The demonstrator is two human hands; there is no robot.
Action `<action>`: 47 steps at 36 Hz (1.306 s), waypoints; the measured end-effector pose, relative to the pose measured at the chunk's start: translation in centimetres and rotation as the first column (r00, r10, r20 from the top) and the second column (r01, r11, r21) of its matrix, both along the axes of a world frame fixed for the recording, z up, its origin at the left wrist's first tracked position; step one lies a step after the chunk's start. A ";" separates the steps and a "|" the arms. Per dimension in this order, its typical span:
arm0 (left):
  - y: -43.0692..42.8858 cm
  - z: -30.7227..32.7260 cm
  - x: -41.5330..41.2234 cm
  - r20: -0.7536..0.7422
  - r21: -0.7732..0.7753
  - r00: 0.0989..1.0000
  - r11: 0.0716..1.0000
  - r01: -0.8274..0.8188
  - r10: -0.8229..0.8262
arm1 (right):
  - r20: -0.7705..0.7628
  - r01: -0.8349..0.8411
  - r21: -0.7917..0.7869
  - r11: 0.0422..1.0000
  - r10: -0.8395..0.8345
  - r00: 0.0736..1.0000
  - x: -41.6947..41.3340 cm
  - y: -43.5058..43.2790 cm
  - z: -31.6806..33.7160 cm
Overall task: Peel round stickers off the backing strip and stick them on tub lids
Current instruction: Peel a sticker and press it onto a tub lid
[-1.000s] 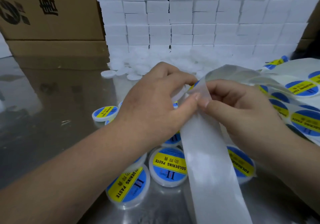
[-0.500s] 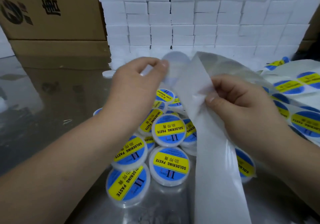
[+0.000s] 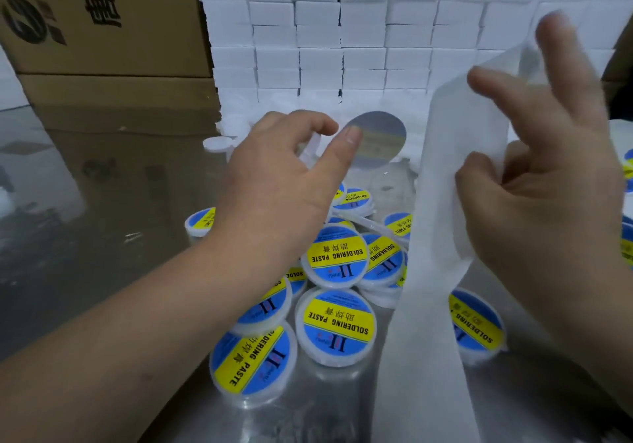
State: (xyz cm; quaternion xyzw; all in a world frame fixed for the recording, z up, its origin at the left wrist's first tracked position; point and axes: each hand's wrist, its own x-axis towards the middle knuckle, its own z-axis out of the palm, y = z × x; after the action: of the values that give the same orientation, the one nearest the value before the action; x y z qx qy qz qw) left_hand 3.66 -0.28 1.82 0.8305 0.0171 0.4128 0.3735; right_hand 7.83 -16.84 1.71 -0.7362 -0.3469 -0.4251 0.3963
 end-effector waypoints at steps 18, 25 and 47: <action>-0.5 0.3 -0.8 0.077 0.117 0.995 0.992 0.055 -0.064 | -0.551 -0.264 0.335 0.904 0.416 0.723 0.0 0.2 0.2; -0.4 0.4 -0.9 0.078 0.221 0.996 0.975 0.019 -0.037 | -0.573 -0.233 0.318 0.919 0.382 0.725 -0.6 0.5 0.4; -0.3 1.3 0.2 0.233 -0.854 0.686 0.192 0.483 -0.690 | -0.605 -0.378 0.290 0.879 0.474 0.639 -1.0 1.0 0.3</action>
State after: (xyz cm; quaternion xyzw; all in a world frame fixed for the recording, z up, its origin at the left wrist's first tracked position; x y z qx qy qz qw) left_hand 3.85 -0.55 3.11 0.4947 -0.0577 0.0795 0.8635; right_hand 6.83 -15.79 1.99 -0.7058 -0.3177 -0.0540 0.6309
